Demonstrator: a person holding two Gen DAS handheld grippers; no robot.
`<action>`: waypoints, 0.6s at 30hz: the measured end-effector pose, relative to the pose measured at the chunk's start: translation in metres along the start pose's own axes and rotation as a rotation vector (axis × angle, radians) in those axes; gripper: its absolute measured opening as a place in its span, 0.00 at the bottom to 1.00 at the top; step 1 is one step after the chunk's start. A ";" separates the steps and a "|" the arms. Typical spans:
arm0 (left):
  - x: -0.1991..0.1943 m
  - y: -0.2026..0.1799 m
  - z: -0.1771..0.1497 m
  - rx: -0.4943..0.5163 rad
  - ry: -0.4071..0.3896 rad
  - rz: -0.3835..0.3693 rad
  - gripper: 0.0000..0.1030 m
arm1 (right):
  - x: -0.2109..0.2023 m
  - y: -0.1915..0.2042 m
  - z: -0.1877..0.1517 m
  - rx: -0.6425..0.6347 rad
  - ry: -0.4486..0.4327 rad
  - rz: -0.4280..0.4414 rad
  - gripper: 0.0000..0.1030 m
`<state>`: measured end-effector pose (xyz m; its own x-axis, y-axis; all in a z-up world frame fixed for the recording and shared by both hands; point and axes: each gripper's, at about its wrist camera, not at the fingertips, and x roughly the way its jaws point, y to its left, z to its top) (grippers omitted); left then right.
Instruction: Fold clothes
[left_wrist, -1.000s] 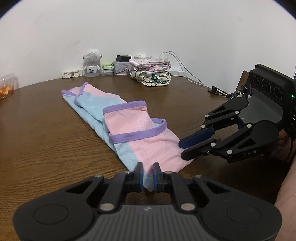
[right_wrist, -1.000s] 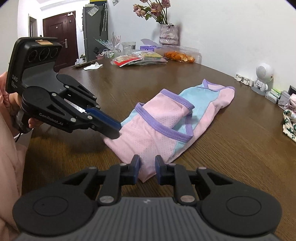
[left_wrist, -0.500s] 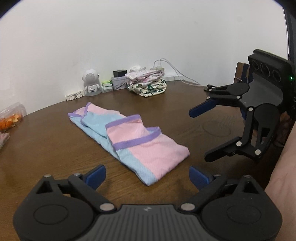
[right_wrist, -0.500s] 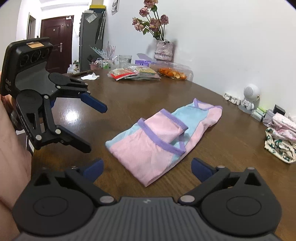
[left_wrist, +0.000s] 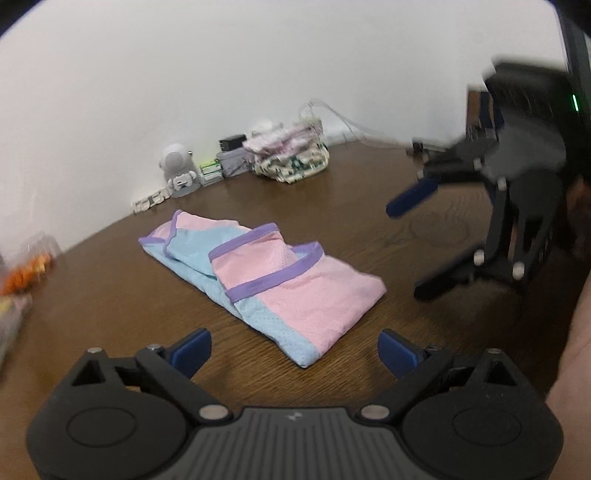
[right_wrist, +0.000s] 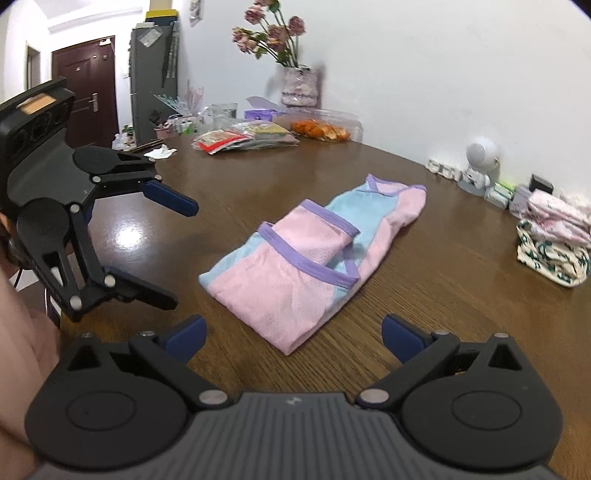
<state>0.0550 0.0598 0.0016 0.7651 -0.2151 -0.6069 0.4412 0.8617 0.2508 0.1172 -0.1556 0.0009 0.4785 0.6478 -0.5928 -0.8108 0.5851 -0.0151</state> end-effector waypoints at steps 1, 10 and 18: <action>0.001 -0.003 0.001 0.032 0.008 0.000 0.86 | 0.000 -0.001 0.001 0.008 0.007 -0.004 1.00; 0.010 -0.028 0.003 0.375 0.067 -0.014 0.32 | 0.001 -0.001 0.004 -0.021 0.033 -0.016 1.00; 0.026 -0.042 -0.001 0.714 0.133 -0.038 0.19 | 0.011 0.003 0.010 -0.085 0.074 0.008 1.00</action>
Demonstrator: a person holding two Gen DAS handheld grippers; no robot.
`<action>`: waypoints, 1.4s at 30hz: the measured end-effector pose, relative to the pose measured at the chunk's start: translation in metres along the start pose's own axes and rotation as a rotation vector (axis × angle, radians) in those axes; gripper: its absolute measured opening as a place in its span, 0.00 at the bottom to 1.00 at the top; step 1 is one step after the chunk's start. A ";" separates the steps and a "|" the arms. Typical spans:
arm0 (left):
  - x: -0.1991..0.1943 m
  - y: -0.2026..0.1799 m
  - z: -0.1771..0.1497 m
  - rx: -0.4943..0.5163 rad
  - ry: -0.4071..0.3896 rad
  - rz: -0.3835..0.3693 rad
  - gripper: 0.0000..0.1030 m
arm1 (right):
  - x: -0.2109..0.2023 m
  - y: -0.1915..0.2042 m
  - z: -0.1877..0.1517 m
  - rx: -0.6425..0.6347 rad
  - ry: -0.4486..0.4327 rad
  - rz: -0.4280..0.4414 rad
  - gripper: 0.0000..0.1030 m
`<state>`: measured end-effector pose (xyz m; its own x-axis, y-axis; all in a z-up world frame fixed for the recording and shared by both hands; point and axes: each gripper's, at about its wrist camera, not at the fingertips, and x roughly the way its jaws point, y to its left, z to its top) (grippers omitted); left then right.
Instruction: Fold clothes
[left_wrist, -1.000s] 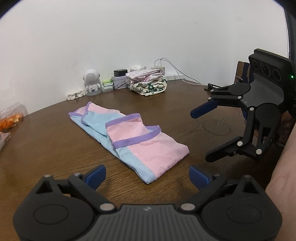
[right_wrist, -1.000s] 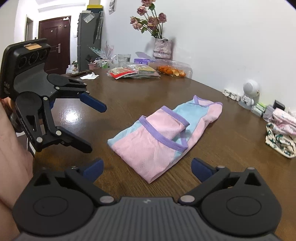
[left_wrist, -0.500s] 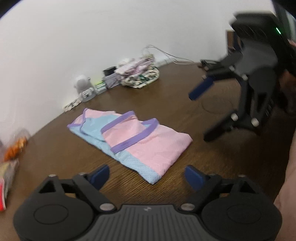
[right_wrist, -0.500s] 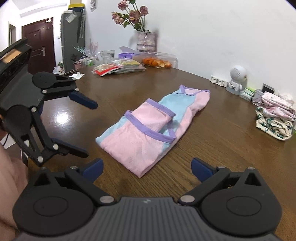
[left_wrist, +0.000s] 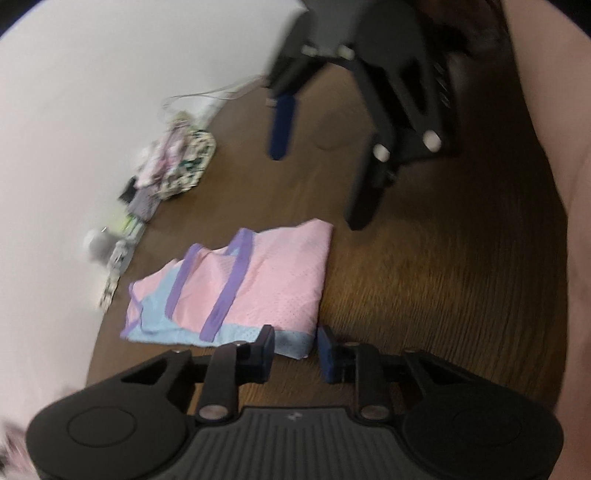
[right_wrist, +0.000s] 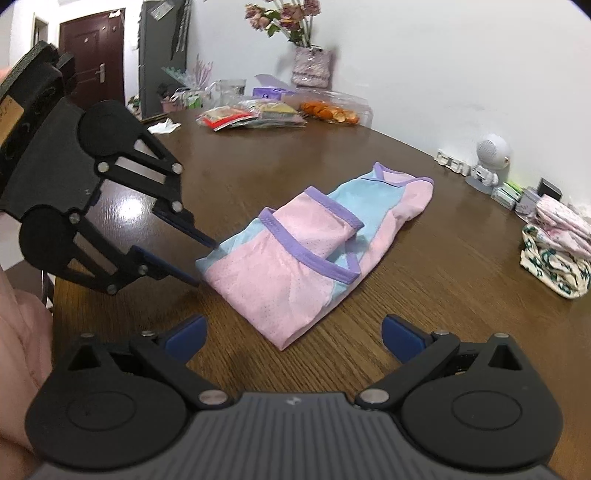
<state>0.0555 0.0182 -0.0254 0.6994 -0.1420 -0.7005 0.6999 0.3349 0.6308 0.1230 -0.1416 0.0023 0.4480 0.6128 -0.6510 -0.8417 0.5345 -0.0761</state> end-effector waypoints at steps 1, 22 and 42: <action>0.003 -0.001 0.001 0.035 0.007 -0.004 0.15 | 0.001 0.001 0.001 -0.011 0.004 0.003 1.00; 0.013 0.064 -0.005 -0.202 -0.075 -0.192 0.05 | 0.047 0.054 0.013 -0.795 0.032 0.010 0.43; 0.023 0.030 0.004 -0.036 -0.169 0.112 0.28 | 0.033 0.020 0.074 -0.508 0.102 0.226 0.07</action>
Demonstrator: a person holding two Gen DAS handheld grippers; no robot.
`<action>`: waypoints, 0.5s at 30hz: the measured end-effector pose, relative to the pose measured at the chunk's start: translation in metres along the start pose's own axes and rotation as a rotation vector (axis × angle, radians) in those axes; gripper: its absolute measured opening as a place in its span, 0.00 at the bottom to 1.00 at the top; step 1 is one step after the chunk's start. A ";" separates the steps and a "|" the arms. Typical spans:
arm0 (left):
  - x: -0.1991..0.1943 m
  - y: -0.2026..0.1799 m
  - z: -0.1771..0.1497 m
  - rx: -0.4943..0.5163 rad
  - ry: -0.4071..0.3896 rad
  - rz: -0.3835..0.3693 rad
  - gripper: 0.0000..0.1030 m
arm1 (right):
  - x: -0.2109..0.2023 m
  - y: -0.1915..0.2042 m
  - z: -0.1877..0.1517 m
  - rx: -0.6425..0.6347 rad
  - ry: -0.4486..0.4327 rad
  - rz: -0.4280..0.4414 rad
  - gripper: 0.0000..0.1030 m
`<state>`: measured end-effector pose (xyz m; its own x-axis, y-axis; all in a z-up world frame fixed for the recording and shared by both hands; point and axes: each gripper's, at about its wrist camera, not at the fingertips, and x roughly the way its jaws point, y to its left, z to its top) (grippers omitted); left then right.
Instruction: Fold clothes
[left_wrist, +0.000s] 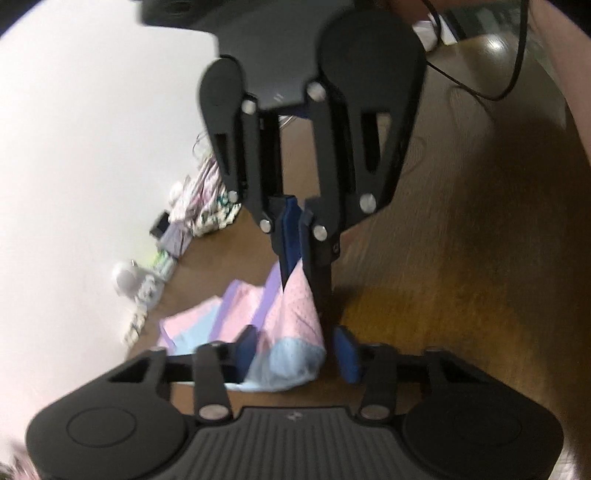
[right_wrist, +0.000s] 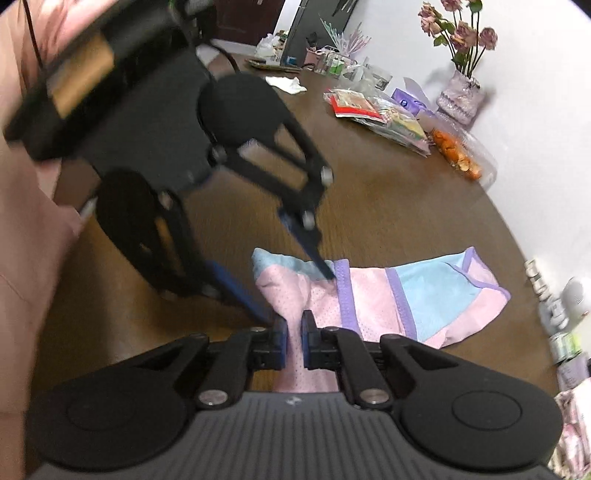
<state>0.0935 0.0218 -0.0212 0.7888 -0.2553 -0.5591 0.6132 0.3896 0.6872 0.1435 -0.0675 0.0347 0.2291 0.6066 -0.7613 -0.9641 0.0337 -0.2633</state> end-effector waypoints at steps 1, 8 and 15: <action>0.002 0.000 0.002 0.019 -0.005 -0.007 0.16 | -0.004 -0.001 0.000 0.011 -0.005 0.012 0.07; 0.000 0.021 0.003 -0.094 -0.039 -0.096 0.09 | -0.024 0.010 -0.010 0.036 -0.084 -0.034 0.52; 0.000 0.046 -0.005 -0.245 -0.054 -0.186 0.09 | -0.004 0.045 -0.046 -0.183 -0.093 -0.264 0.62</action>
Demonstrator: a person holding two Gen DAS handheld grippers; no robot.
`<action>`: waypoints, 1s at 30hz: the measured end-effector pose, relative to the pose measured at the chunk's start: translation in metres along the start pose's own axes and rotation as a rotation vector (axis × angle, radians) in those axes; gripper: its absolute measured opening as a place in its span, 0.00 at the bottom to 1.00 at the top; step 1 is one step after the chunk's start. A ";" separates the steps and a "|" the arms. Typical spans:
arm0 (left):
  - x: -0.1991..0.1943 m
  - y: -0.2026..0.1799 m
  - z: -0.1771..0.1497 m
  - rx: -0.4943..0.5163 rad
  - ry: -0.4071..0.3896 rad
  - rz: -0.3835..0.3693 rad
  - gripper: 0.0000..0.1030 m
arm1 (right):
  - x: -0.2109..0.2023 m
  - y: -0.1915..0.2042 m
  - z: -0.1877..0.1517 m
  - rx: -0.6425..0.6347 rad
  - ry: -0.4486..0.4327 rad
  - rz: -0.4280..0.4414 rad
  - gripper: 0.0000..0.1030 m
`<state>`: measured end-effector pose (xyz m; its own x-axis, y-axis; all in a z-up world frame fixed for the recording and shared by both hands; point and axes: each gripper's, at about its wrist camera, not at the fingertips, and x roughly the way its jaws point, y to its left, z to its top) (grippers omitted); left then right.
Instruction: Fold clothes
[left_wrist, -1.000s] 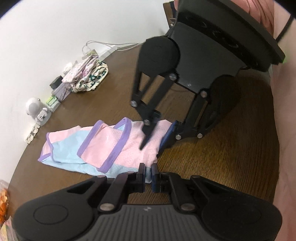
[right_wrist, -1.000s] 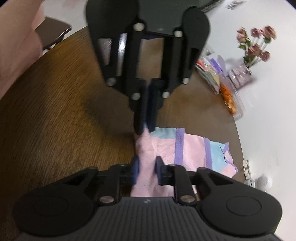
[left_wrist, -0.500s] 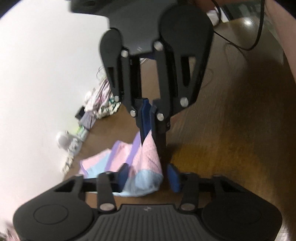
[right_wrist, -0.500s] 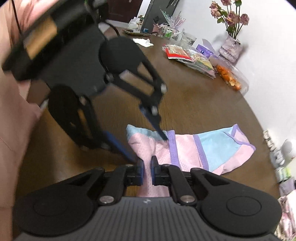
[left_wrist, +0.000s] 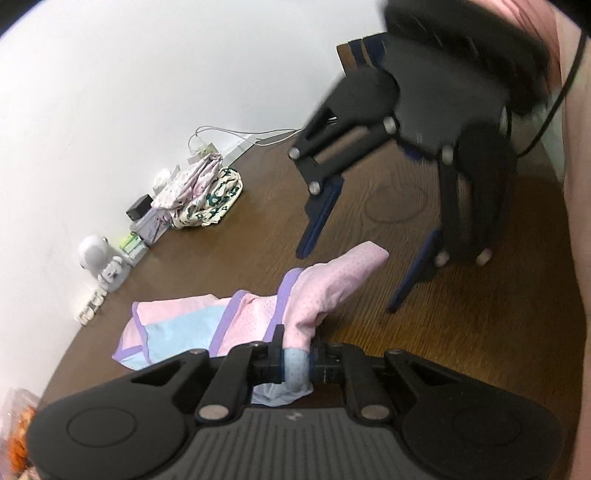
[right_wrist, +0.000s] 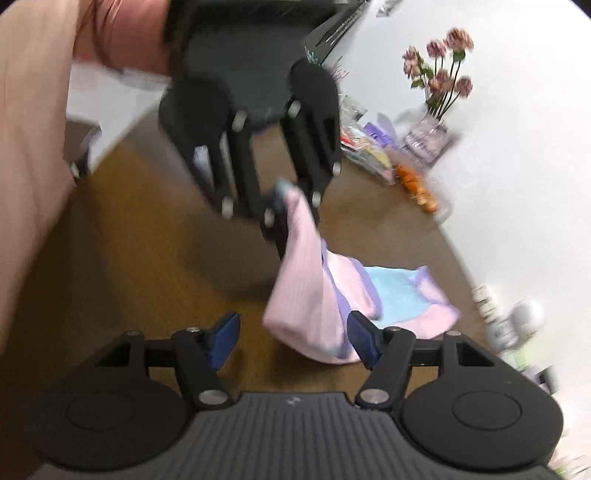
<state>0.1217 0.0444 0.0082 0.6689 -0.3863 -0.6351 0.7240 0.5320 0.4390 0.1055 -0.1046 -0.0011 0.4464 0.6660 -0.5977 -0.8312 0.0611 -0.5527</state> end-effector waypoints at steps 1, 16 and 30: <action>-0.001 0.001 0.001 -0.010 -0.005 -0.009 0.09 | 0.005 0.005 -0.003 -0.044 -0.002 -0.034 0.61; -0.034 -0.002 0.010 -0.185 0.029 -0.355 0.09 | -0.002 -0.038 0.016 0.129 0.000 0.378 0.07; 0.040 0.108 -0.030 -0.761 0.100 -0.408 0.47 | 0.086 -0.145 -0.076 0.986 -0.009 0.673 0.11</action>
<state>0.2220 0.1087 0.0111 0.3378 -0.6073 -0.7190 0.5706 0.7397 -0.3567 0.2900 -0.1128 -0.0165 -0.1757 0.7882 -0.5898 -0.7952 0.2395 0.5570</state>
